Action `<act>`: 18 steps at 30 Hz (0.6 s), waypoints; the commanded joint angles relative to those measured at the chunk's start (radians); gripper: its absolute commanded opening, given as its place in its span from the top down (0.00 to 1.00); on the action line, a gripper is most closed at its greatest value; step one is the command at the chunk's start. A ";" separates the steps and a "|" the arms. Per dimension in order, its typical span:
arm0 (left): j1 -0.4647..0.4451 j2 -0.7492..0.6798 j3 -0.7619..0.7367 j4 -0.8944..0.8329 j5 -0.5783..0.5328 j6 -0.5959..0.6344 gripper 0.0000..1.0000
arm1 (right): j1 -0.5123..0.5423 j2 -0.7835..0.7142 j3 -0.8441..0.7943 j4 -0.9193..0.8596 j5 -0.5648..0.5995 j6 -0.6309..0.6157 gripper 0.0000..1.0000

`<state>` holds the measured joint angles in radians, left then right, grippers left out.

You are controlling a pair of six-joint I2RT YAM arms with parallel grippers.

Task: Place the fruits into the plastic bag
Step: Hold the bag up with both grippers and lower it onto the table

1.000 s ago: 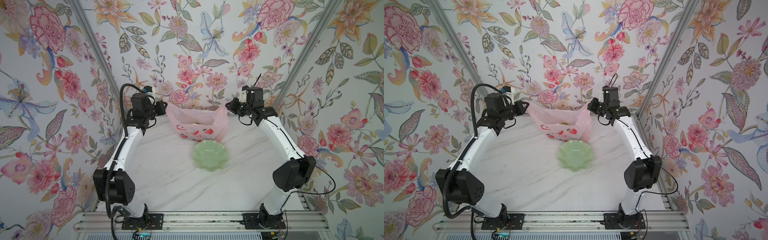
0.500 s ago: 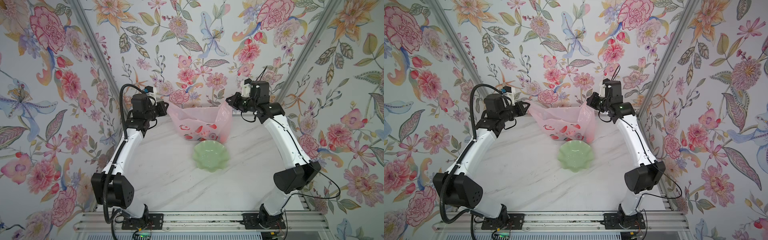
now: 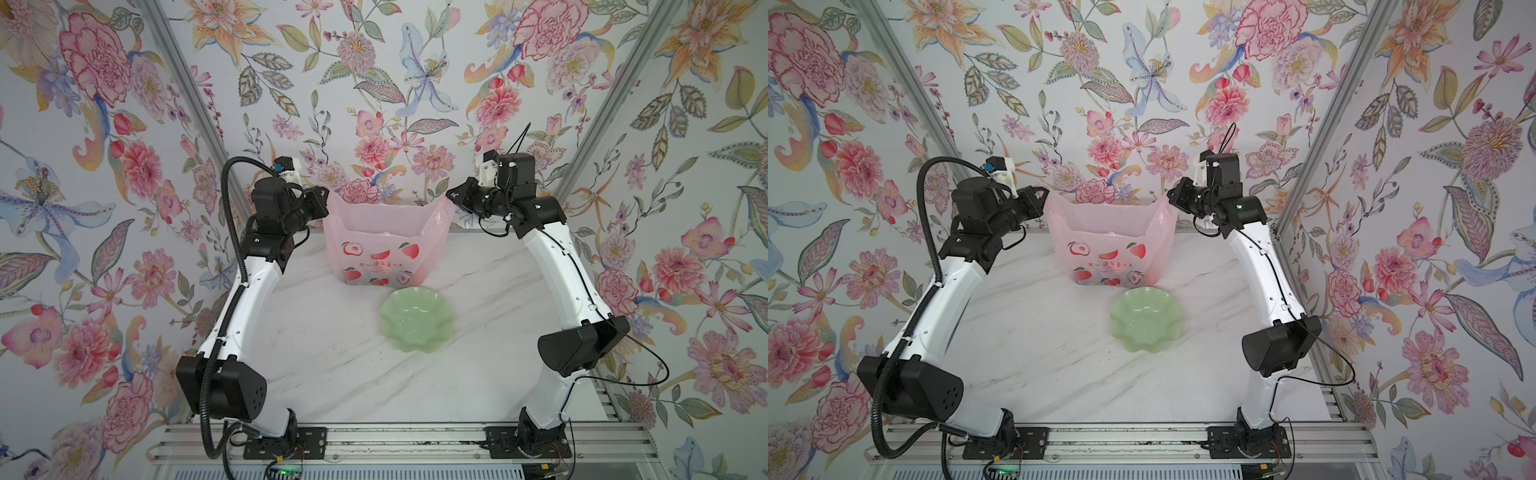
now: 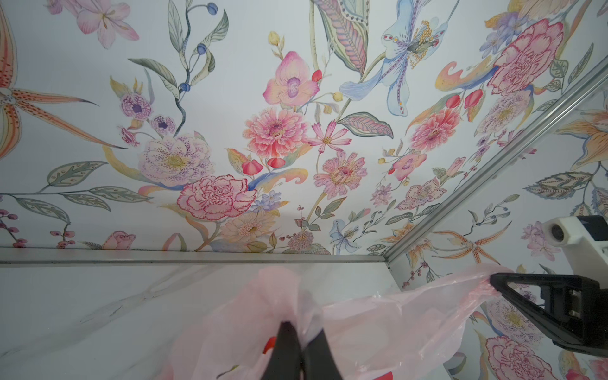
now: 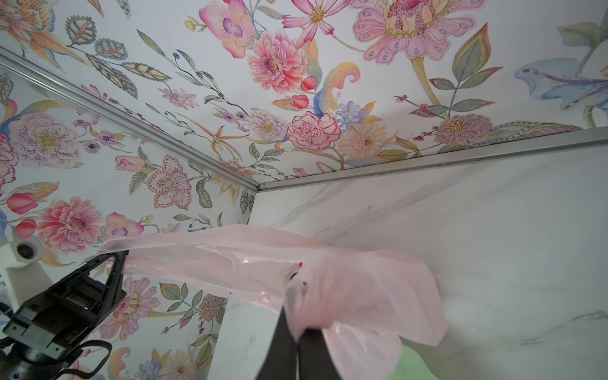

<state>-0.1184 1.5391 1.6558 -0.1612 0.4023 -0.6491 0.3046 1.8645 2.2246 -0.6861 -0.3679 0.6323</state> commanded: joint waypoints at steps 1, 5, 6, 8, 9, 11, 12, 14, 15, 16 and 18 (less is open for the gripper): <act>-0.013 0.007 0.057 -0.044 -0.037 0.000 1.00 | -0.008 -0.009 0.035 0.008 -0.020 -0.028 1.00; -0.027 0.015 0.122 -0.122 -0.048 0.032 1.00 | -0.009 -0.019 -0.005 0.030 -0.021 -0.054 1.00; -0.027 0.015 0.124 -0.132 -0.039 0.031 1.00 | -0.009 -0.023 -0.018 0.038 -0.019 -0.060 1.00; -0.027 0.052 0.107 -0.152 -0.019 0.021 1.00 | -0.013 -0.034 -0.050 0.060 -0.017 -0.065 1.00; -0.027 0.050 0.092 -0.153 -0.012 0.014 1.00 | -0.017 -0.041 -0.066 0.073 -0.016 -0.065 1.00; -0.027 0.043 0.048 -0.142 -0.003 -0.005 1.00 | -0.024 -0.060 -0.100 0.110 -0.017 -0.057 1.00; -0.027 0.040 0.035 -0.138 -0.002 -0.010 1.00 | -0.030 -0.069 -0.112 0.126 -0.016 -0.052 1.00; -0.027 0.041 0.018 -0.138 -0.001 -0.014 1.00 | -0.041 -0.082 -0.130 0.157 -0.016 -0.042 1.00; -0.027 0.044 0.015 -0.138 -0.001 -0.014 1.00 | -0.046 -0.084 -0.137 0.165 -0.020 -0.038 1.00; -0.027 0.048 0.013 -0.139 0.000 -0.014 1.00 | -0.052 -0.088 -0.142 0.173 -0.025 -0.033 1.00; -0.027 0.052 0.009 -0.143 -0.001 -0.010 1.00 | -0.059 -0.091 -0.158 0.190 -0.030 -0.029 1.00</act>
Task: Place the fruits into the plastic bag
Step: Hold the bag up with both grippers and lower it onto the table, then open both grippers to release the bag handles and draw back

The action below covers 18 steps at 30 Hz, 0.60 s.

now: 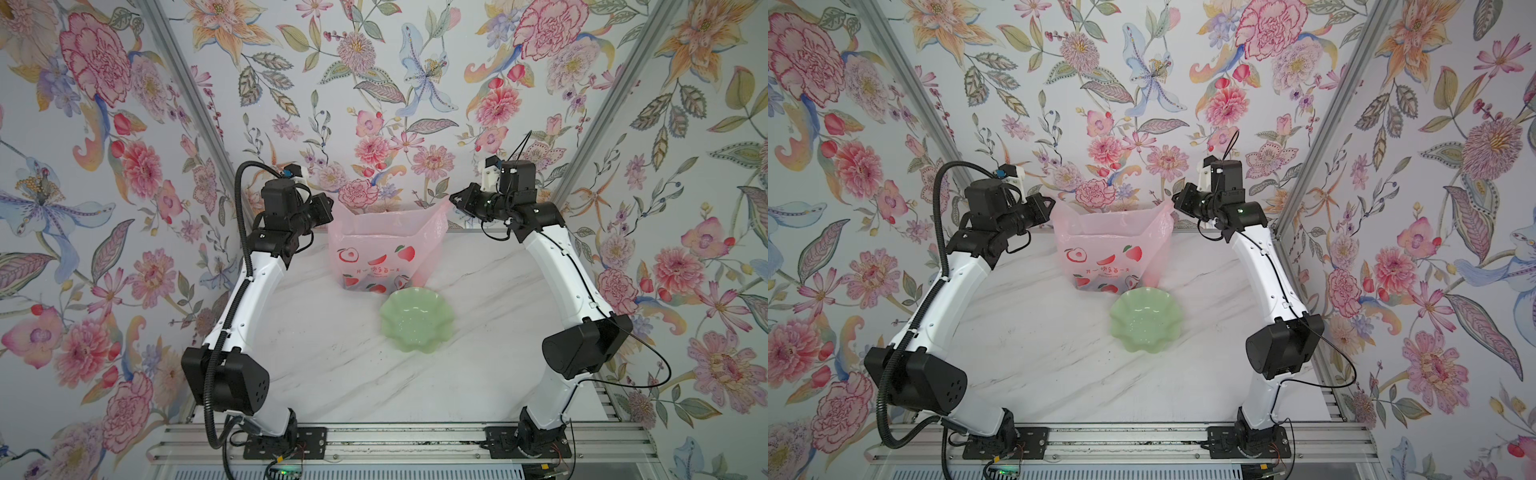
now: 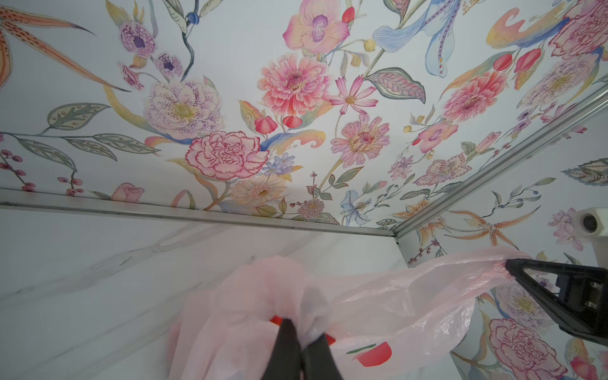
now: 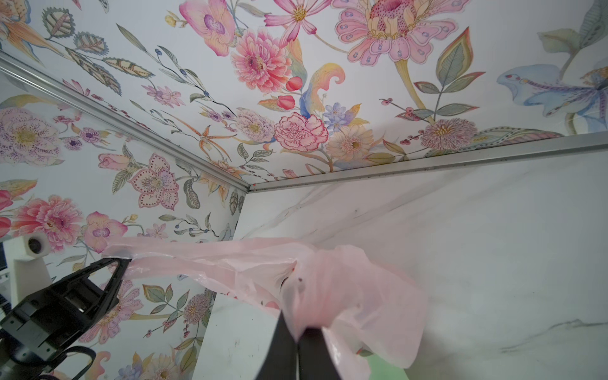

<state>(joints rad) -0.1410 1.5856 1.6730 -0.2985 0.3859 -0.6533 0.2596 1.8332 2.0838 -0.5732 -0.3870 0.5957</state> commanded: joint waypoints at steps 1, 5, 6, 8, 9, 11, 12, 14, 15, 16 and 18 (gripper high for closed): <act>-0.005 0.007 -0.014 -0.005 0.013 -0.005 1.00 | -0.018 -0.058 -0.028 0.084 -0.018 0.009 1.00; -0.005 0.004 -0.047 0.015 0.010 -0.011 0.99 | -0.034 -0.040 -0.056 0.087 -0.055 0.031 0.91; -0.005 0.002 -0.055 0.021 0.008 -0.014 0.98 | -0.035 -0.039 -0.059 0.087 -0.059 0.033 0.87; -0.005 -0.003 -0.062 0.027 0.004 -0.015 0.95 | -0.037 -0.034 -0.060 0.088 -0.066 0.035 0.77; -0.006 -0.003 -0.062 0.027 0.002 -0.015 0.94 | -0.039 -0.033 -0.060 0.087 -0.070 0.035 0.71; -0.005 -0.006 -0.062 0.027 0.007 -0.010 0.85 | -0.042 -0.031 -0.061 0.087 -0.082 0.033 0.59; -0.005 -0.007 -0.060 0.024 0.011 -0.006 0.77 | -0.044 -0.030 -0.061 0.088 -0.085 0.034 0.55; -0.005 -0.012 -0.059 0.014 0.006 0.004 0.59 | -0.045 -0.030 -0.063 0.087 -0.096 0.033 0.45; -0.004 -0.015 -0.061 0.009 0.000 0.009 0.48 | -0.045 -0.029 -0.063 0.088 -0.100 0.033 0.41; -0.003 -0.014 -0.064 0.006 -0.006 0.011 0.37 | -0.047 -0.032 -0.064 0.088 -0.104 0.033 0.38; -0.003 -0.052 -0.068 0.005 -0.016 0.015 0.02 | -0.048 -0.037 -0.069 0.088 -0.110 0.033 0.31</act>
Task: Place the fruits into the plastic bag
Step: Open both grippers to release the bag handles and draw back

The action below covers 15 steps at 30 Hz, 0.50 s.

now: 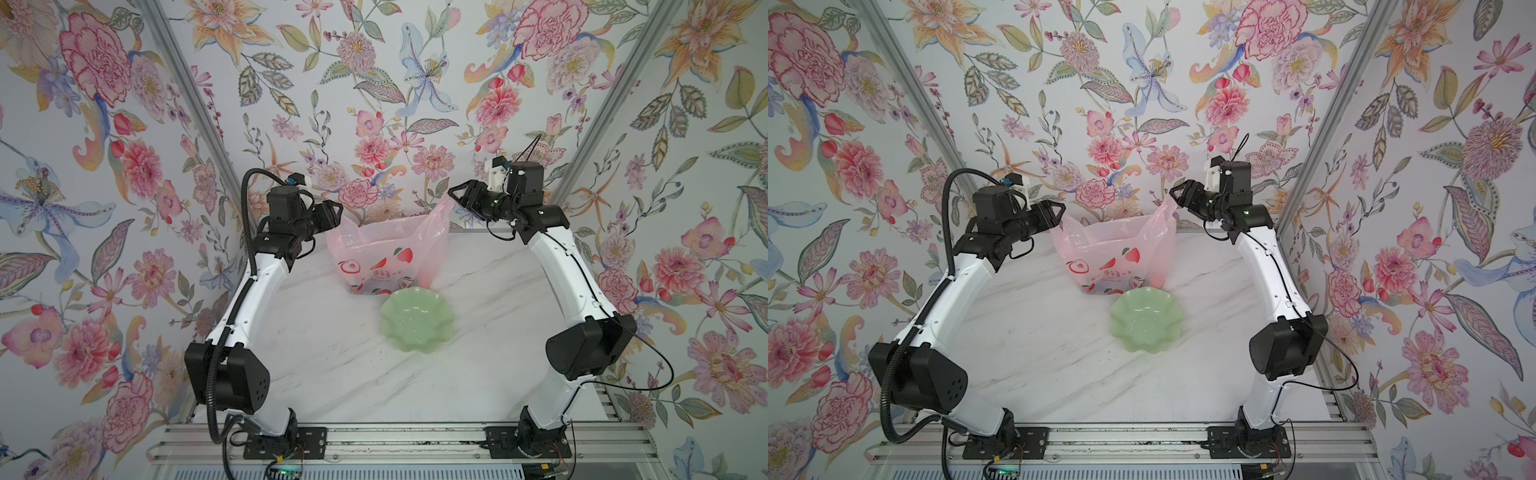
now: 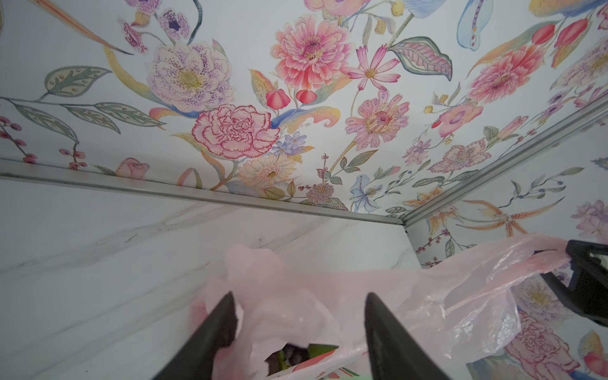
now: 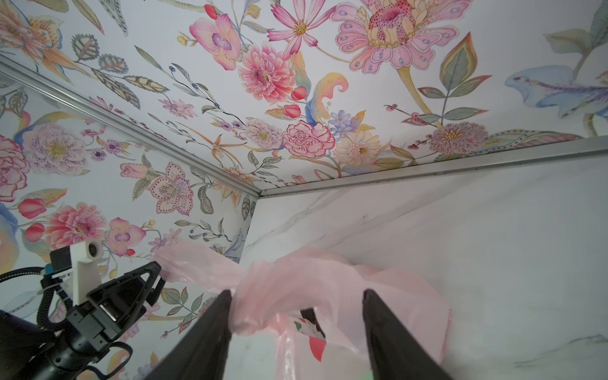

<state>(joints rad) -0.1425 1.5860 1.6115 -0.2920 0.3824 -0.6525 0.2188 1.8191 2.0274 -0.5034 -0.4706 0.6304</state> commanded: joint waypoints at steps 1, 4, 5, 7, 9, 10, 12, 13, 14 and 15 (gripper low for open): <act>0.000 -0.059 -0.008 -0.005 -0.018 0.016 0.01 | -0.009 -0.026 -0.016 0.018 -0.029 -0.001 0.25; 0.002 -0.076 -0.007 -0.012 -0.032 0.020 0.01 | -0.015 -0.044 -0.033 0.017 -0.030 -0.005 0.01; 0.004 -0.081 -0.007 -0.015 -0.037 0.023 0.01 | -0.018 -0.051 -0.038 0.017 -0.031 -0.005 0.01; 0.007 -0.090 -0.007 -0.019 -0.043 0.025 0.01 | -0.024 -0.064 -0.053 0.018 -0.033 -0.004 0.01; 0.014 -0.098 -0.007 -0.022 -0.047 0.023 0.01 | -0.031 -0.078 -0.066 0.017 -0.036 -0.005 0.01; 0.016 -0.103 -0.007 -0.022 -0.051 0.022 0.01 | -0.034 -0.085 -0.072 0.017 -0.034 -0.006 0.01; 0.023 -0.110 -0.009 -0.017 -0.056 0.022 0.01 | -0.043 -0.101 -0.086 0.017 -0.036 -0.005 0.01; 0.026 -0.113 -0.008 -0.013 -0.057 0.021 0.01 | -0.049 -0.110 -0.092 0.018 -0.037 -0.006 0.01; 0.029 -0.116 -0.008 -0.010 -0.057 0.021 0.01 | -0.052 -0.116 -0.100 0.018 -0.037 -0.006 0.01; 0.033 -0.118 -0.006 -0.005 -0.056 0.021 0.01 | -0.057 -0.124 -0.108 0.018 -0.040 -0.005 0.01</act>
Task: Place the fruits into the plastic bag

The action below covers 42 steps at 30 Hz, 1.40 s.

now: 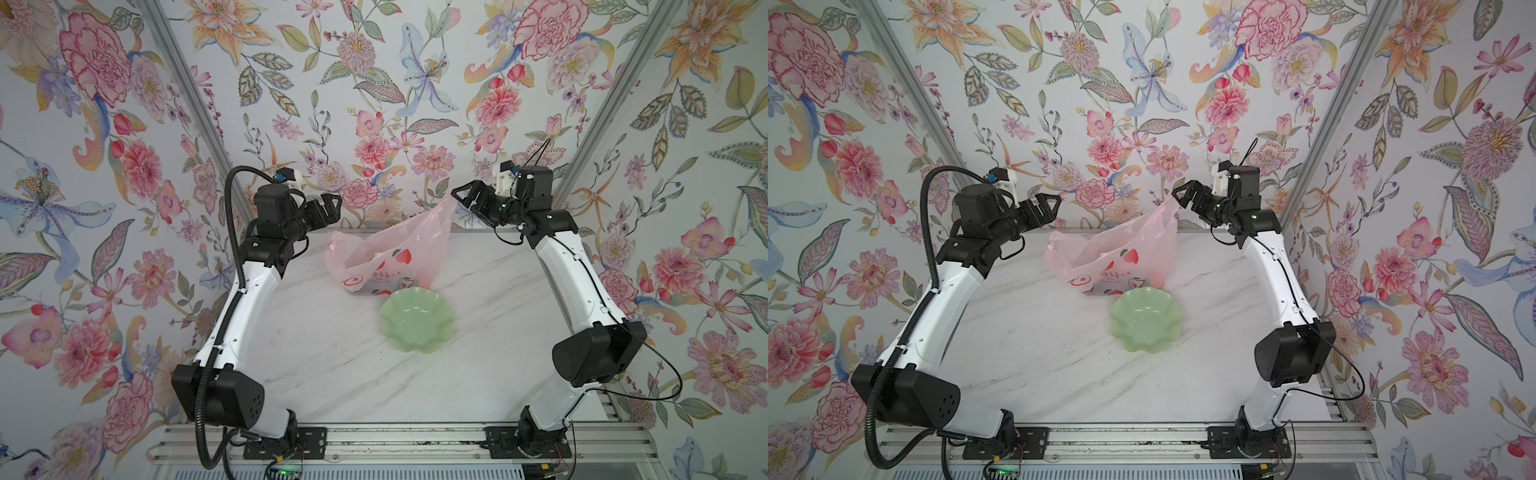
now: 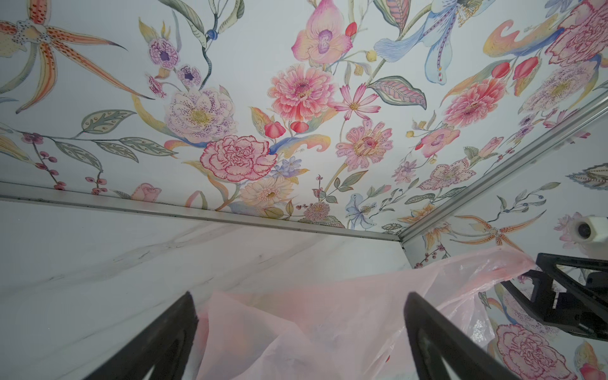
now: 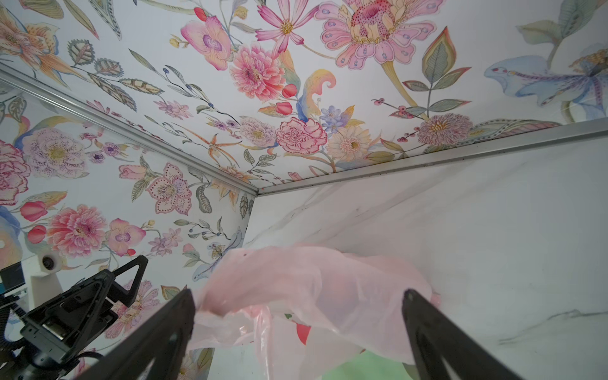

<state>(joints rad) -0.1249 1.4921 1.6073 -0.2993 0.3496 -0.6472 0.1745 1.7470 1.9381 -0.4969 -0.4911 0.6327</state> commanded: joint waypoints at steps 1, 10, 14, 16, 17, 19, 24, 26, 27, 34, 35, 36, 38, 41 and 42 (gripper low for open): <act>0.019 -0.026 -0.003 0.006 -0.022 0.013 0.01 | -0.016 -0.062 -0.027 0.010 -0.022 -0.005 0.01; 0.048 -0.052 -0.070 0.027 -0.025 0.004 0.01 | 0.010 -0.188 -0.194 0.030 0.004 0.023 0.01; 0.054 -0.027 -0.077 -0.056 -0.100 -0.001 0.01 | 0.049 -0.265 -0.344 0.084 0.089 0.086 0.01; 0.056 -0.009 -0.081 -0.086 -0.143 -0.020 0.01 | 0.077 -0.307 -0.416 0.103 0.142 0.106 0.01; 0.057 0.004 -0.078 -0.100 -0.159 -0.034 0.01 | 0.096 -0.329 -0.449 0.106 0.165 0.107 0.01; 0.056 0.031 -0.068 -0.109 -0.167 -0.056 0.01 | 0.133 -0.365 -0.495 0.094 0.210 0.093 0.01; 0.074 0.106 -0.070 -0.089 -0.176 -0.117 0.01 | 0.205 -0.479 -0.558 0.051 0.356 0.002 0.01; 0.075 0.111 -0.069 -0.070 -0.189 -0.121 0.00 | 0.190 -0.535 -0.564 0.030 0.392 -0.040 0.01; 0.077 0.109 -0.067 -0.061 -0.198 -0.111 0.01 | 0.175 -0.567 -0.568 0.023 0.410 -0.065 0.01; 0.091 -0.031 -0.137 -0.035 -0.307 -0.027 0.01 | -0.008 -0.749 -0.658 0.089 0.524 -0.272 0.01; 0.091 -0.062 -0.162 -0.032 -0.345 -0.013 0.01 | -0.034 -0.772 -0.705 0.142 0.529 -0.313 0.01; 0.091 -0.092 -0.190 -0.034 -0.399 -0.008 0.01 | -0.055 -0.793 -0.761 0.201 0.524 -0.363 0.01; 0.092 -0.158 -0.262 -0.013 -0.493 0.020 0.00 | -0.094 -0.822 -0.866 0.312 0.506 -0.433 0.01; 0.091 -0.252 -0.410 0.070 -0.597 0.090 0.01 | -0.144 -0.832 -1.027 0.489 0.436 -0.518 0.01; 0.092 -0.282 -0.470 0.107 -0.625 0.119 0.01 | -0.161 -0.827 -1.082 0.545 0.418 -0.533 0.01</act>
<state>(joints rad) -0.0437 1.2583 1.2453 -0.2699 -0.1223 -0.6270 0.0433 0.8959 0.9676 -0.1448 -0.0269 0.2325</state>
